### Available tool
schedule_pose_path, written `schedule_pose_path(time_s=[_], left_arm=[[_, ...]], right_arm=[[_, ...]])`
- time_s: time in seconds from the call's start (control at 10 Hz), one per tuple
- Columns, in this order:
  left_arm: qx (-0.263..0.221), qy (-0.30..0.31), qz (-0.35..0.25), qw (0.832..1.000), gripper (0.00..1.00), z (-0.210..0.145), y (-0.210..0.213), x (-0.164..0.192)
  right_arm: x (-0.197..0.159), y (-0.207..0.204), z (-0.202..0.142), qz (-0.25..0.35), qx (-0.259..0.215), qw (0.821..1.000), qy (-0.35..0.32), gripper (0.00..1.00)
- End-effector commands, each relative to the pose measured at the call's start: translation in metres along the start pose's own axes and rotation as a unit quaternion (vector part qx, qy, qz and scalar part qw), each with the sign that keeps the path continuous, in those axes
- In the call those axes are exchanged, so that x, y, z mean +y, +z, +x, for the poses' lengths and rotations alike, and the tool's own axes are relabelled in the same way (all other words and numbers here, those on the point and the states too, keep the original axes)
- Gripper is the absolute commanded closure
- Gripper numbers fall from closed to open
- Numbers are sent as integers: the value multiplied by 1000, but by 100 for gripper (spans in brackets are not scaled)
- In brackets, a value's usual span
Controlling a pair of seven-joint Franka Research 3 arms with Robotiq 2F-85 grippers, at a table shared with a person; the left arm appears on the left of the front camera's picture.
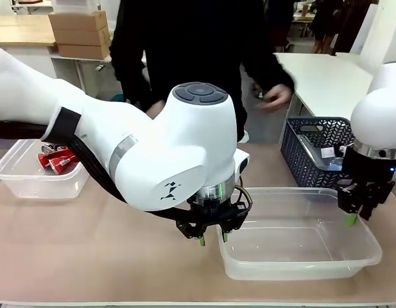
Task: Sort the waste into each basket.
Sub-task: Pick up the Organizing box on the right side of the table and lift it.
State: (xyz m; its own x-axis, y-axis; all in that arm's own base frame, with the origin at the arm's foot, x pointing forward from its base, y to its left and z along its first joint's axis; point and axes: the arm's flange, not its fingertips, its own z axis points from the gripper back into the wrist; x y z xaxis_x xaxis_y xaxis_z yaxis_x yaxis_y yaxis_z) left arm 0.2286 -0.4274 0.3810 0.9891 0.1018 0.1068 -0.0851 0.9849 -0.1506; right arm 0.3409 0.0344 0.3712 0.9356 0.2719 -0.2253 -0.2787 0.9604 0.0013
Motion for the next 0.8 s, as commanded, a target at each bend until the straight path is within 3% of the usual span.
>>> schedule_pose_path(time_s=[0.0,0.1,0.5,0.7], left_arm=[[-12,16,-2,1000,94,3,-4,-7],[-12,18,-3,1000,100,2,-4,-7],[-23,23,-3,999,100,3,4,-2],[-38,25,-8,999,100,4,29,15]], right_arm=[[6,-37,-36,14,-13,1000,1,95],[6,-38,-35,13,-9,1000,2,100],[7,-38,-36,15,-3,1000,4,100],[12,-26,-42,37,23,999,9,100]])
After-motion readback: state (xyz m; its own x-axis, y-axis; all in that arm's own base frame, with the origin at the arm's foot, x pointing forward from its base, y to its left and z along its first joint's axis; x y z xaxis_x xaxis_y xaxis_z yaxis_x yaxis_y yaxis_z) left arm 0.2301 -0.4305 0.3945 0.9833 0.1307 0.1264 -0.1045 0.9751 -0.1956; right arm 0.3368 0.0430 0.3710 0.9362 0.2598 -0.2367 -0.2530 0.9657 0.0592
